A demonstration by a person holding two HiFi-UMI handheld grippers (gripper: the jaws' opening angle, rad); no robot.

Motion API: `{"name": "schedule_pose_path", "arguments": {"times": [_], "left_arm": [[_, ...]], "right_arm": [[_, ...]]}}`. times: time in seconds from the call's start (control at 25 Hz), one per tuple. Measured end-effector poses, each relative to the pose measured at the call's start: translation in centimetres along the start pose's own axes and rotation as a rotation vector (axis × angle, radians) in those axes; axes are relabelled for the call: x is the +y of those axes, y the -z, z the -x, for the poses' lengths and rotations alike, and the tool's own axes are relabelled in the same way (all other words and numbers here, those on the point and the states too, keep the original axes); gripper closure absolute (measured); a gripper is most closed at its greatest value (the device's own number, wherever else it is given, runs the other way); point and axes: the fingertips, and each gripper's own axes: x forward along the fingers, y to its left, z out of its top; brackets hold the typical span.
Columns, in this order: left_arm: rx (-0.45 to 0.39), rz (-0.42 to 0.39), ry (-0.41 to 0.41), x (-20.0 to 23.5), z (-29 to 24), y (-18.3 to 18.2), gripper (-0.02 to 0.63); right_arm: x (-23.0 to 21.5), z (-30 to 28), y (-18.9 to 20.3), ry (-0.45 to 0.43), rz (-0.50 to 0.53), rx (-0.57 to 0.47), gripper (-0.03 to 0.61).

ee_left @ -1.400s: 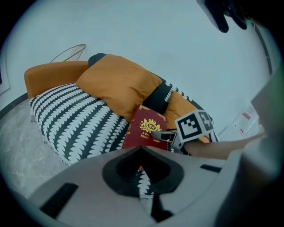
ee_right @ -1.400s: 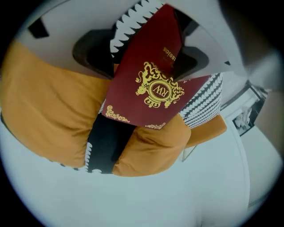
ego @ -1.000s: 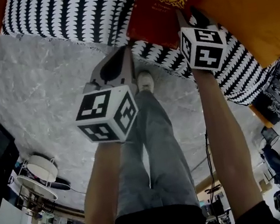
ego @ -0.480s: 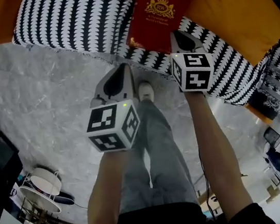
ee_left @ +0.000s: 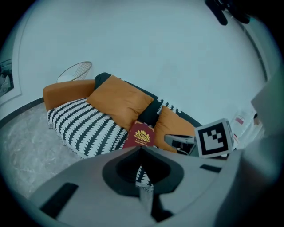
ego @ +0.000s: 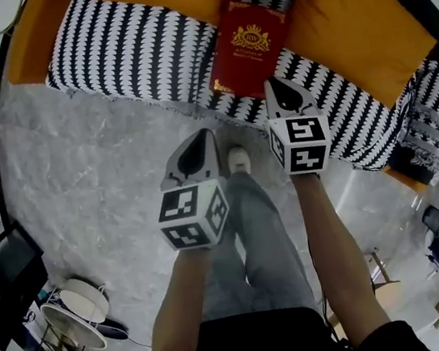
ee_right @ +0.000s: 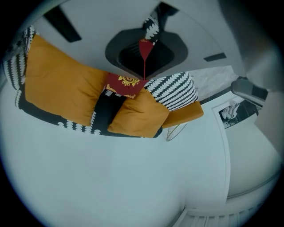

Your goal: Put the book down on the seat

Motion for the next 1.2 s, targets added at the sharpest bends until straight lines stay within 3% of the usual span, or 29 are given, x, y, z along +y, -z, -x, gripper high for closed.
{"name": "schedule_pose_path", "arguments": {"times": [0.36,0.48,0.8,1.2], "left_arm": [[-0.052,0.031,-0.039,0.2,3.6,-3.1,0.6],[-0.057,0.004,-0.039,-0.5,4.6,-4.0,0.6],[-0.08,-0.052,0.013,-4.9,6.8,-6.1,0.6],[-0.13,-0.097,0.07,-8.9,10.0,-8.6,0.6]], "right_arm": [[1.5,5.5,-3.4,-0.012,-0.048,-0.067,0.56],[2.2,7.4,-4.6,-0.02,-0.054,-0.088,0.56],[3.3,12.3,-8.3,-0.025,-0.08,-0.147,0.56],[5.7,17.9,-12.1,-0.063,-0.024,-0.19,0.56]]}}
